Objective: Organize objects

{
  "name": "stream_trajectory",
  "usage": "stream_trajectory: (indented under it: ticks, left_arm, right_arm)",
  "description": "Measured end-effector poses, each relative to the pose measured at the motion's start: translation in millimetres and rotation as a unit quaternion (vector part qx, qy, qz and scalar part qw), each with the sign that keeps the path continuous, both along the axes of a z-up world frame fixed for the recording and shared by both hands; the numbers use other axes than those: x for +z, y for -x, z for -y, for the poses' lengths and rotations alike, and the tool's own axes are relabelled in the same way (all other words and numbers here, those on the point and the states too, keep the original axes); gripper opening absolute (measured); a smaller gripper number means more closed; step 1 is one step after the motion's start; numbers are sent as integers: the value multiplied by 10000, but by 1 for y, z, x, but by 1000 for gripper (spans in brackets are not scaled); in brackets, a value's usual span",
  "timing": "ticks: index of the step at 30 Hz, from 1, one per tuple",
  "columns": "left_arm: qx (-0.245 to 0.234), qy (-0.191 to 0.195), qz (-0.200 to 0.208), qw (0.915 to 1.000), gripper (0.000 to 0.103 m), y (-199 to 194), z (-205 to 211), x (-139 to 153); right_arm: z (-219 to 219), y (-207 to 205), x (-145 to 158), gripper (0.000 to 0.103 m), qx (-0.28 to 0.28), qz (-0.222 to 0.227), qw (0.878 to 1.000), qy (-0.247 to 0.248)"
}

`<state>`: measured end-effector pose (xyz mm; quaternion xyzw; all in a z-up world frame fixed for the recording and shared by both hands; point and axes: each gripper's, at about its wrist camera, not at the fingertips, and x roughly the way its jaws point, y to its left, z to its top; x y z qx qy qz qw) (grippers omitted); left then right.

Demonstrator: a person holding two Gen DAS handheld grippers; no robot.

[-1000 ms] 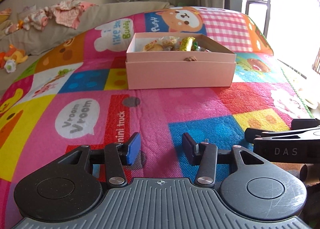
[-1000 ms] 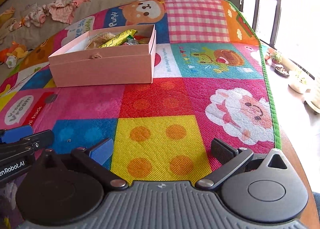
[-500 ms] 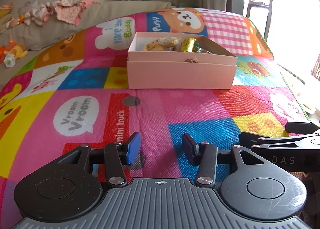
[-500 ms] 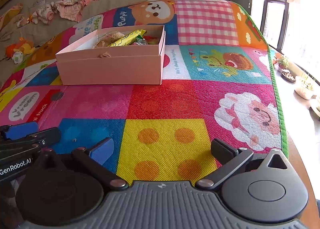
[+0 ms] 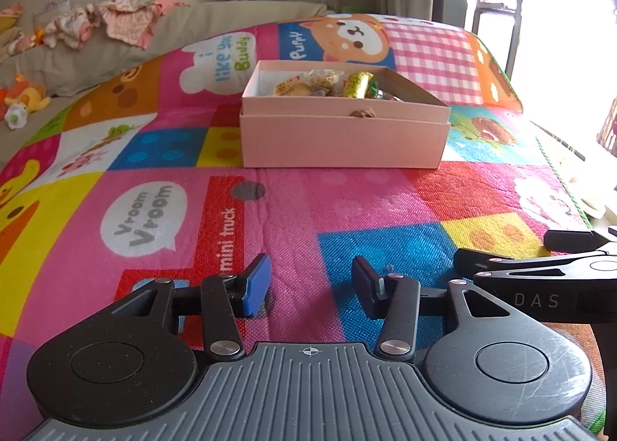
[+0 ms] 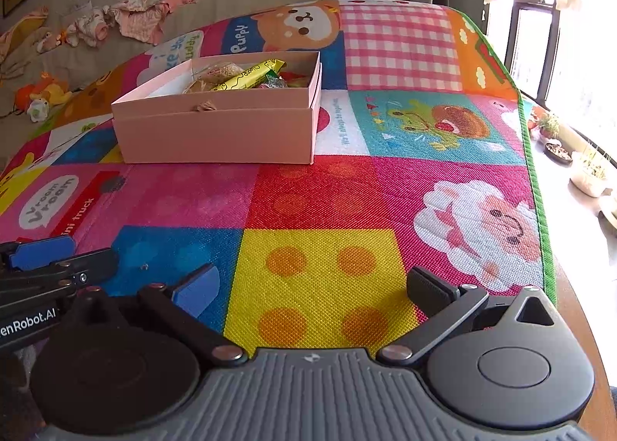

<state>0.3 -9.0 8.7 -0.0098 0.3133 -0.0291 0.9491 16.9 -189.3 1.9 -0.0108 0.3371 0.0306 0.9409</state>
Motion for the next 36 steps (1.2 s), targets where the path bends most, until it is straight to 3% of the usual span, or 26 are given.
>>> stream_trajectory:
  ticks: [36]
  left_arm:
    - [21, -40, -9, 10000, 53, -1, 2, 1]
  right_arm:
    - [-1, 0, 0, 103, -2, 3, 10000, -2]
